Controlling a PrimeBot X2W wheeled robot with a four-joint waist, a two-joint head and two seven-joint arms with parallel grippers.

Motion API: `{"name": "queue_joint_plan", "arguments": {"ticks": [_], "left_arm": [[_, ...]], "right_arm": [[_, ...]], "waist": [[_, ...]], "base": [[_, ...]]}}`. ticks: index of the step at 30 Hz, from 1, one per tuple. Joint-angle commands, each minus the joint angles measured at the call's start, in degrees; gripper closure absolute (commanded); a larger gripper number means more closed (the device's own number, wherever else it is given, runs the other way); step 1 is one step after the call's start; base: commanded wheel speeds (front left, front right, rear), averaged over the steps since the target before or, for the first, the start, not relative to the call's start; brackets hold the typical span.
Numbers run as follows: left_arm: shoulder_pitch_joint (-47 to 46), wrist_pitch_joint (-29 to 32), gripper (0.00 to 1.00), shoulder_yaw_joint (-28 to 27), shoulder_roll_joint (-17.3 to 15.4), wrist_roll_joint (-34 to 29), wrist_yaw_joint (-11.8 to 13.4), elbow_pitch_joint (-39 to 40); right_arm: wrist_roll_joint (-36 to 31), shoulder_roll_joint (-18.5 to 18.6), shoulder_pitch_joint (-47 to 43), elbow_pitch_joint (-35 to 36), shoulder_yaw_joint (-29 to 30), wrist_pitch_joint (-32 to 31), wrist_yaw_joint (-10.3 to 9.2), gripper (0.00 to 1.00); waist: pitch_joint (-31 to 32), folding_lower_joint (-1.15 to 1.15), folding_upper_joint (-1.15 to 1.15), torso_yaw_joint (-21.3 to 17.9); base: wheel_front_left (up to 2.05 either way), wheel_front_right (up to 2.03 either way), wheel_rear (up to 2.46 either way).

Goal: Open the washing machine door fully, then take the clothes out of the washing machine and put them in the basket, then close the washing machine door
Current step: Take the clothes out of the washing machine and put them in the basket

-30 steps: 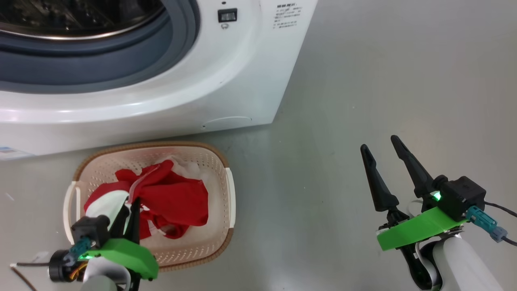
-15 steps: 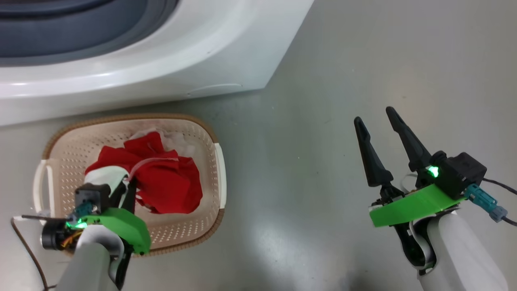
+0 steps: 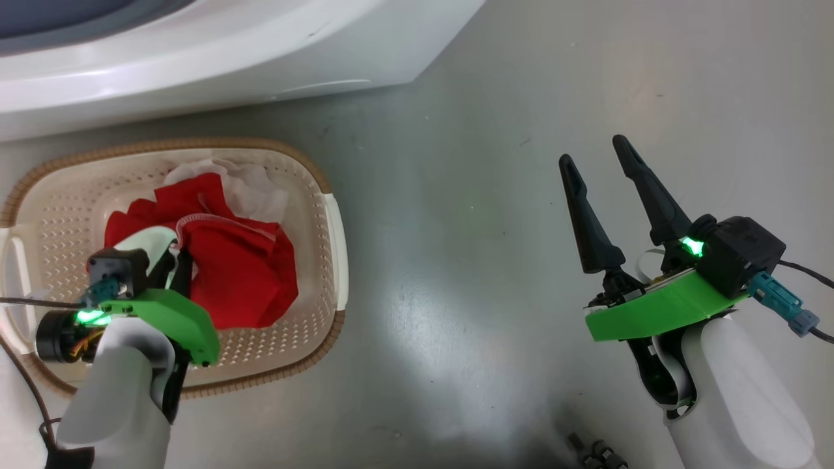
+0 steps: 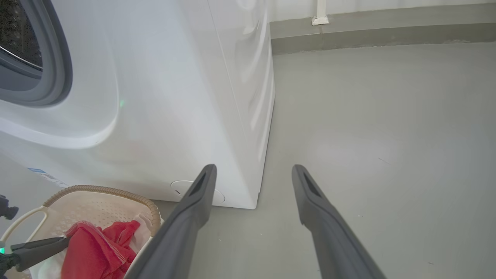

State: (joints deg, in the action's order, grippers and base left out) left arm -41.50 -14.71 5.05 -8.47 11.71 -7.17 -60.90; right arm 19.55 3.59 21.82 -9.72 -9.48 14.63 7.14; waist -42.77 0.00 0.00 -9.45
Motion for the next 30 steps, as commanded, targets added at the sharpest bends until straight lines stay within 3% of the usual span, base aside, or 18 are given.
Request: {"name": "queue_joint_plan", "arguments": {"ticks": [1,2,5,7,8,9,10,30], "left_arm": [[0.49,-0.29,1.0,-1.07,-2.14,0.4,-0.31,-0.19],[0.16,-0.29,1.0,-1.02,-2.26,0.53,-0.31,-0.46],[-0.57,-0.29,0.74,-0.87,-2.46,0.85,-0.32,-1.03],[-0.85,-0.29,0.48,-0.76,-2.52,0.99,-0.32,-1.26],[-0.92,-0.29,0.2,-0.73,-2.5,1.08,-0.32,-1.36],[-0.95,-0.29,0.04,-0.67,-2.47,1.17,-0.32,-1.46],[-0.94,-0.29,0.0,-0.68,-2.43,1.32,-0.32,-1.46],[5.52,-0.29,0.0,-0.82,-1.01,3.8,-0.32,3.05]], "right_arm": [[-0.38,-0.13,-0.47,1.32,-1.11,0.37,0.35,0.0],[-0.41,-0.15,-0.32,1.3,-1.11,0.37,0.35,0.0],[-0.48,-0.18,0.04,1.22,-1.1,0.37,0.35,0.0],[-0.51,-0.19,0.16,1.16,-1.08,0.37,0.35,0.0],[-0.54,-0.19,0.19,1.12,-1.05,0.37,0.35,0.0],[-0.57,-0.18,0.2,1.06,-1.03,0.37,0.35,0.0],[-0.61,-0.16,0.18,0.99,-1.0,0.37,0.35,0.0],[-0.68,1.45,-2.71,-0.31,-0.9,0.37,0.35,0.0]], "waist": [[-1.05,0.0,0.0,-0.29],[-1.18,0.0,0.0,-0.29],[-1.34,0.0,0.0,-0.28],[-1.21,0.0,0.0,-0.27],[-1.1,0.0,0.0,-0.25],[-0.93,0.0,0.0,-0.23],[-0.73,0.0,0.0,-0.19],[8.84,0.0,0.0,1.78]], "base": [[0.0,0.0,0.0],[0.0,0.0,0.0],[0.0,0.0,0.0],[0.0,0.0,0.0],[0.0,0.0,0.0],[0.0,0.0,0.0],[0.0,0.0,0.0],[0.0,0.0,0.0]]}}
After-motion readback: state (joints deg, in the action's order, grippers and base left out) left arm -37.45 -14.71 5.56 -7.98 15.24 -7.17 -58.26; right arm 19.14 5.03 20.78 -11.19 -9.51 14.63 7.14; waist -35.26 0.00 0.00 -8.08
